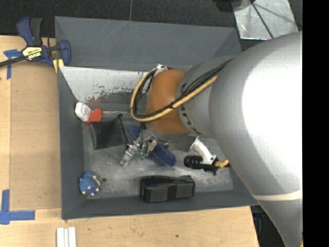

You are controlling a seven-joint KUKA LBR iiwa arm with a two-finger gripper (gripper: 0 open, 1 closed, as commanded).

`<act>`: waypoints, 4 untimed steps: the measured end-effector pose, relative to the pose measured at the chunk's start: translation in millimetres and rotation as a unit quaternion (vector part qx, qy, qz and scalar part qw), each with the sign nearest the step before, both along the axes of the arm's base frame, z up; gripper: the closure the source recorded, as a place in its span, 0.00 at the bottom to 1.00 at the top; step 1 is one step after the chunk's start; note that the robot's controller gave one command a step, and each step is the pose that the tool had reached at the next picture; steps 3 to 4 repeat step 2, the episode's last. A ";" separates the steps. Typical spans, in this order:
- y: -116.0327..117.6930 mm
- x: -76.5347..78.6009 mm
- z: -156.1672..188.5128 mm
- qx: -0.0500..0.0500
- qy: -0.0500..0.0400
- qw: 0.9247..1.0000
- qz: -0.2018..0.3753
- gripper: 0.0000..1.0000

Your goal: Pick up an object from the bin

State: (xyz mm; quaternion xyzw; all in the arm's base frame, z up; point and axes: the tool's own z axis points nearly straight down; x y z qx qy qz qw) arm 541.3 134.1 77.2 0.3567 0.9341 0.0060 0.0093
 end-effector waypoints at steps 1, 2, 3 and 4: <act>-1.7 3.5 3.4 -0.001 -0.005 1.000 -0.002 1.00; -2.2 6.3 73.4 -0.002 0.006 1.000 0.000 1.00; -2.2 6.3 73.4 -0.002 0.006 1.000 0.000 1.00; -2.2 6.3 73.4 -0.002 0.006 1.000 0.000 1.00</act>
Offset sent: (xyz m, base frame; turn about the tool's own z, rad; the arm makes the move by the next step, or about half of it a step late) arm 0.0000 0.0000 0.0000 0.0000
